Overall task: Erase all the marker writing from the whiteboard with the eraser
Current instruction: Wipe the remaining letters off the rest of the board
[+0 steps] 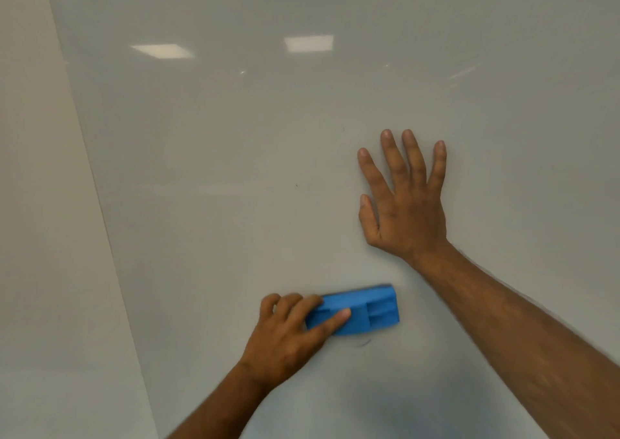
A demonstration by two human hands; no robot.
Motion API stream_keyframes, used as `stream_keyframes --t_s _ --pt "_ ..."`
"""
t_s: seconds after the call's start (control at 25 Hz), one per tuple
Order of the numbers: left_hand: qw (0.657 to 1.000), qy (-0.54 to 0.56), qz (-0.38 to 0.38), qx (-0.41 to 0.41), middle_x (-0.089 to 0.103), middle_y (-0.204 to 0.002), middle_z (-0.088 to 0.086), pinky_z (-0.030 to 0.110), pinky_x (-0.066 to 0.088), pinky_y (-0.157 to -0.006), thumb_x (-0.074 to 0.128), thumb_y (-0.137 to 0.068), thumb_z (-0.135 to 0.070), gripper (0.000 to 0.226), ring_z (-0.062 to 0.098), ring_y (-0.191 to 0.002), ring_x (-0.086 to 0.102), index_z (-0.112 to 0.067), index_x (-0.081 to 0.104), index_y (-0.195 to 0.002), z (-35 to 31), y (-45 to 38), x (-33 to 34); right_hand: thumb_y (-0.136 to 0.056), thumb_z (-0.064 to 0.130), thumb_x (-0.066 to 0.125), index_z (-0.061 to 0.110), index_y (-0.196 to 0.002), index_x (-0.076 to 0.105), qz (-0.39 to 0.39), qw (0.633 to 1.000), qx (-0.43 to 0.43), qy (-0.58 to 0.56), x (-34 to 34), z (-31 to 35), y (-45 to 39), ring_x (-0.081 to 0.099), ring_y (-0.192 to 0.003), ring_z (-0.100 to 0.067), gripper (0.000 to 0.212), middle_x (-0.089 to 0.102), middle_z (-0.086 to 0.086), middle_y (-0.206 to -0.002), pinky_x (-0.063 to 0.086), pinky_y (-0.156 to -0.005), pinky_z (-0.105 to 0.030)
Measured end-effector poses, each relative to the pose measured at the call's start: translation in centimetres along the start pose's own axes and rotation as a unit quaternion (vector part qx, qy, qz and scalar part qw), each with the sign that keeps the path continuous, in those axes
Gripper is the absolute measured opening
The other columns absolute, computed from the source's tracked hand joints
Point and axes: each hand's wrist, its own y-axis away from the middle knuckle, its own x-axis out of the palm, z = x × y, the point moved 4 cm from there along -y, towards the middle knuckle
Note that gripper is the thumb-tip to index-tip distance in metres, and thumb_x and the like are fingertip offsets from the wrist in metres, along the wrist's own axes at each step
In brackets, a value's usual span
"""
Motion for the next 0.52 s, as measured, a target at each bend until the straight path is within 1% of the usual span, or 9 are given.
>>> stream_keyframes --t_s 0.04,0.08,0.16,0.24,0.32,0.44,0.52 --pt "0.999 0.007 -0.016 -0.049 0.053 -0.123 0.005 0.042 0.041 -0.079 0.071 -0.091 -0.023 0.058 0.026 -0.097 0.056 -0.039 0.051 -0.144 0.4 -0.9 -0.2 -0.094 0.037 0.049 0.015 -0.157 0.037 0.001 1.000 -0.001 0.000 0.0 0.0 0.0 0.022 -0.151 -0.045 0.068 0.028 -0.021 -0.163 0.013 -0.116 -0.075" --pt "0.996 0.016 -0.026 -0.084 0.052 -0.123 0.005 0.042 0.040 -0.078 0.071 -0.091 -0.025 0.056 0.027 -0.097 0.057 -0.037 0.051 -0.143 0.4 -1.5 -0.2 -0.094 0.038 0.049 0.015 -0.157 0.036 0.004 1.000 -0.002 0.000 0.0 -0.1 0.0 0.022 -0.151 -0.045 0.068 0.027 -0.021 -0.164 0.012 -0.116 -0.075" --pt "0.993 0.027 -0.030 -0.114 0.051 -0.123 0.007 0.042 0.040 -0.078 0.069 -0.093 -0.027 0.053 0.028 -0.098 0.057 -0.034 0.050 -0.142 0.0 -1.9 0.0 -0.094 0.038 0.049 0.015 -0.157 0.036 0.009 1.000 -0.004 -0.002 0.1 -0.1 0.0 0.021 -0.151 -0.045 0.068 0.026 -0.021 -0.164 0.012 -0.116 -0.075" --pt "0.992 0.034 -0.022 -0.120 0.050 -0.124 0.008 0.042 0.040 -0.078 0.072 -0.092 -0.025 0.056 0.028 -0.098 0.056 -0.033 0.050 -0.143 -0.6 -1.7 0.3 -0.094 0.038 0.050 0.015 -0.157 0.036 0.008 1.000 -0.006 -0.002 0.1 -0.1 0.0 0.021 -0.151 -0.045 0.069 0.026 -0.021 -0.164 0.012 -0.116 -0.075" --pt "0.996 0.030 -0.007 -0.087 0.051 -0.124 0.007 0.042 0.040 -0.078 0.070 -0.092 -0.020 0.059 0.028 -0.097 0.054 -0.035 0.049 -0.145 -1.5 -1.2 0.8 -0.094 0.038 0.050 0.014 -0.157 0.038 0.005 1.000 -0.008 -0.003 0.0 -0.2 0.0 0.022 -0.151 -0.046 0.068 0.027 -0.021 -0.163 0.012 -0.116 -0.075" --pt "0.998 0.023 0.050 0.018 0.052 -0.125 0.006 0.041 0.043 -0.080 0.049 -0.103 -0.014 0.052 0.027 -0.097 0.054 -0.038 0.045 -0.149 -3.9 0.4 2.0 -0.093 0.038 0.051 0.015 -0.155 0.041 0.004 0.999 -0.032 -0.013 0.0 -0.3 0.3 0.024 -0.150 -0.047 0.067 0.030 -0.021 -0.162 0.012 -0.115 -0.077" --pt "0.992 0.033 0.084 0.083 0.053 -0.123 0.005 0.041 0.049 -0.079 0.044 -0.104 -0.014 0.052 0.025 -0.096 0.057 -0.038 0.044 -0.151 -5.6 1.8 2.7 -0.093 0.039 0.053 0.015 -0.154 0.042 0.006 0.998 -0.056 -0.016 -0.1 -0.6 0.5 0.025 -0.149 -0.047 0.067 0.031 -0.021 -0.162 0.014 -0.113 -0.078"
